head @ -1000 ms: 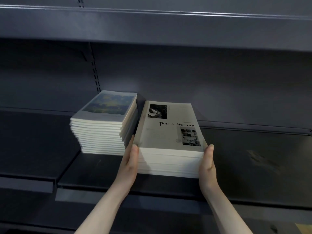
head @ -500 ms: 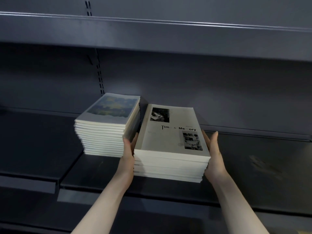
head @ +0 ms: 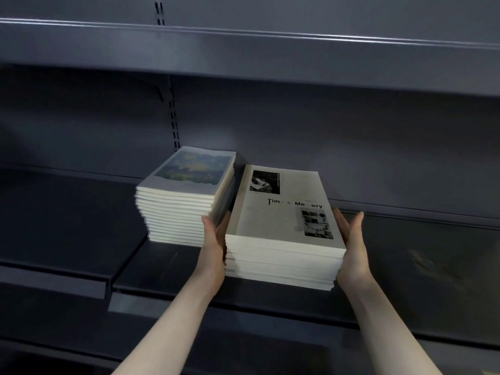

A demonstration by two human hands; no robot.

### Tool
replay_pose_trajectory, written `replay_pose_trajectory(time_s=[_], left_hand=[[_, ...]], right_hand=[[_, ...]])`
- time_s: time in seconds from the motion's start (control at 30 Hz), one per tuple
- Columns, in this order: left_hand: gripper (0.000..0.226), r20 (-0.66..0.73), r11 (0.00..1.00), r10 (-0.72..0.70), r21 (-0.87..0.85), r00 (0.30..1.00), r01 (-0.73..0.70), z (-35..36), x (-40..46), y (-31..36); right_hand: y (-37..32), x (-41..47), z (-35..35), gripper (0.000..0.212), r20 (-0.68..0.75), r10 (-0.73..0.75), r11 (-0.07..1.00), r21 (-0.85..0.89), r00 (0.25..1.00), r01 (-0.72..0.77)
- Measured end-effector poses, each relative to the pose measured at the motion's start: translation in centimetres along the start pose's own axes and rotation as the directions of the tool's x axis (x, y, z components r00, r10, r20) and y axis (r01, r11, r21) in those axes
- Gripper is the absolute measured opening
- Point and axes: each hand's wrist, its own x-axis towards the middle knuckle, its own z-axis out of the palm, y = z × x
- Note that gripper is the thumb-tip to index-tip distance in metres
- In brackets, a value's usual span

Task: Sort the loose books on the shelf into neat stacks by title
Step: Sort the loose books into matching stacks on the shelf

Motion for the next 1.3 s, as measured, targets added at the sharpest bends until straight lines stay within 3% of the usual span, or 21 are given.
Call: replay_pose_trajectory(time_s=[0.13,0.23,0.33,0.47,0.67,0.77,0.83,0.9,1.07,1.3], left_hand=[[0.057,0.047,0.963,0.07,0.259,0.996,-0.08,-1.1,-2.1,-0.9],[0.02,0.197,0.868,0.127,0.452,0.972,-0.205,-2.4,-2.1,-1.9],[0.02,0.248,0.825,0.154,0.5,0.957,-0.262,-3.2,-1.5,-2.3],[0.018,0.27,0.788,0.208,0.522,0.94,-0.325,-3.3,-1.1,-2.9],[0.021,0.285,0.798,0.232,0.492,0.93,-0.35,-3.4,-0.7,-3.2],[0.029,0.28,0.827,0.237,0.444,0.93,-0.345,-3.3,-0.7,-3.1],[0.055,0.296,0.86,0.239,0.378,0.925,-0.343,-2.9,-0.5,-3.0],[0.072,0.295,0.876,0.284,0.308,0.912,-0.373,-2.3,-0.1,-2.9],[0.065,0.246,0.886,0.358,0.215,0.901,-0.411,-1.5,0.5,-3.2],[0.066,0.283,0.861,0.347,0.283,0.894,-0.423,-1.8,0.9,-3.2]], right_hand=[[0.7,-1.5,-0.3,0.062,-0.123,-0.025,1.0,0.013,0.992,0.027],[1.9,-2.6,-0.8,0.055,-0.109,-0.057,0.984,-0.176,0.992,0.037],[2.0,-3.4,-1.1,0.043,-0.059,-0.104,0.939,-0.335,0.993,0.079],[2.1,-3.7,-1.3,0.061,0.036,-0.129,0.908,-0.397,0.991,0.133],[2.8,-3.8,-0.2,0.075,-0.035,-0.177,0.938,-0.309,0.984,0.158],[2.5,-4.0,0.1,0.058,-0.123,-0.104,0.971,-0.225,0.987,0.074],[2.1,-4.1,0.3,0.041,-0.14,-0.042,0.993,-0.119,0.989,0.026],[2.0,-4.1,0.4,0.041,-0.148,-0.015,0.998,-0.067,0.989,0.005],[2.1,-4.1,0.6,0.044,-0.193,0.021,0.995,-0.096,0.981,-0.04],[2.0,-4.1,0.8,0.054,-0.199,0.009,0.998,-0.058,0.98,-0.021]])
